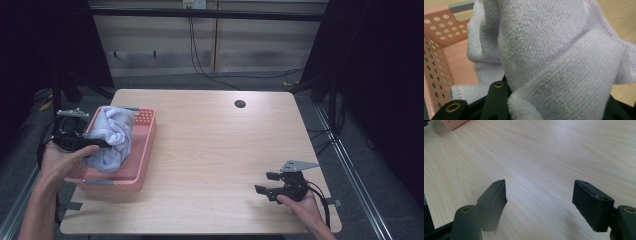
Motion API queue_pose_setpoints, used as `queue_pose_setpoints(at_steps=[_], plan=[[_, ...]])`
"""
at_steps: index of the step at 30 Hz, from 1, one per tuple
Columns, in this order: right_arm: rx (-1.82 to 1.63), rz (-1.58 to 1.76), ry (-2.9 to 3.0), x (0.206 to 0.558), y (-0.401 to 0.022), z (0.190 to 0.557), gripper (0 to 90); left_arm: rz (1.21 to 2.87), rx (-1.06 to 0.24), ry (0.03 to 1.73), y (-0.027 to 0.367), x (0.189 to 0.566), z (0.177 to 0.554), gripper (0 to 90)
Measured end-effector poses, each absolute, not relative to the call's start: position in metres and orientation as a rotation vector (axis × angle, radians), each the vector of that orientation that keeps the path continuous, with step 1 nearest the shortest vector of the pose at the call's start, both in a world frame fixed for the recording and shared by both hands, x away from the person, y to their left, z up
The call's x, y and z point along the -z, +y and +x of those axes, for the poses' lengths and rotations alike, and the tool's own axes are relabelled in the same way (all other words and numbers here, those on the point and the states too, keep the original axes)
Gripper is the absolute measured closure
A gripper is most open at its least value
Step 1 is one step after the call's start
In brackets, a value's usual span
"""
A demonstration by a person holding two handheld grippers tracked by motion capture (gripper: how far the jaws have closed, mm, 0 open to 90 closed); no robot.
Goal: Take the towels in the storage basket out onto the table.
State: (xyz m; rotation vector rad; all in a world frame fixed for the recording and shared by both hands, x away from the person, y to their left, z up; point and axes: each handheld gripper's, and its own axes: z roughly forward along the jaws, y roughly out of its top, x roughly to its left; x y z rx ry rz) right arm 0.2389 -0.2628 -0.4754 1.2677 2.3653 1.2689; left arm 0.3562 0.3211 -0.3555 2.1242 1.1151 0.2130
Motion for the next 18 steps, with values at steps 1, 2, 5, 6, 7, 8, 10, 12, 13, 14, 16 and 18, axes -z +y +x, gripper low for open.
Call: queue_pose_setpoints(at_steps=[1,2,5,6,7,8,10,12,13,14,16,18], plan=[[-1.271,1.269,2.366,0.475,-0.263,0.239,26.9,2.113,-0.215,1.118,0.32,0.355,0.356,57.5],[-1.271,1.267,2.365,0.475,-0.263,0.239,26.9,2.114,-0.218,1.115,0.32,0.354,0.356,57.5],[-1.273,1.268,2.364,0.475,-0.263,0.239,26.8,2.075,-0.227,1.123,0.321,0.348,0.354,57.4],[-1.273,1.268,2.364,0.475,-0.263,0.239,26.8,2.075,-0.227,1.123,0.321,0.348,0.354,57.4],[-1.272,1.268,2.366,0.475,-0.263,0.239,26.8,2.075,-0.226,1.121,0.322,0.346,0.353,57.4],[-1.272,1.268,2.366,0.475,-0.263,0.239,26.8,2.068,-0.229,1.116,0.322,0.343,0.352,57.3],[-1.272,1.267,2.366,0.475,-0.263,0.239,26.8,2.057,-0.24,1.117,0.322,0.341,0.351,57.3],[-1.272,1.266,2.367,0.475,-0.263,0.239,26.8,2.06,-0.245,1.102,0.322,0.336,0.349,57.3],[-1.271,1.264,2.367,0.475,-0.263,0.239,26.8,2.045,-0.248,1.106,0.321,0.335,0.348,57.2],[-1.272,1.264,2.365,0.475,-0.263,0.239,26.8,2.046,-0.249,1.101,0.32,0.333,0.348,57.1],[-1.274,1.269,2.364,0.475,-0.263,0.238,26.8,2.051,-0.258,1.09,0.32,0.329,0.346,57.1],[-1.274,1.268,2.364,0.475,-0.263,0.238,26.8,2.044,-0.265,1.077,0.319,0.325,0.345,57.1]])
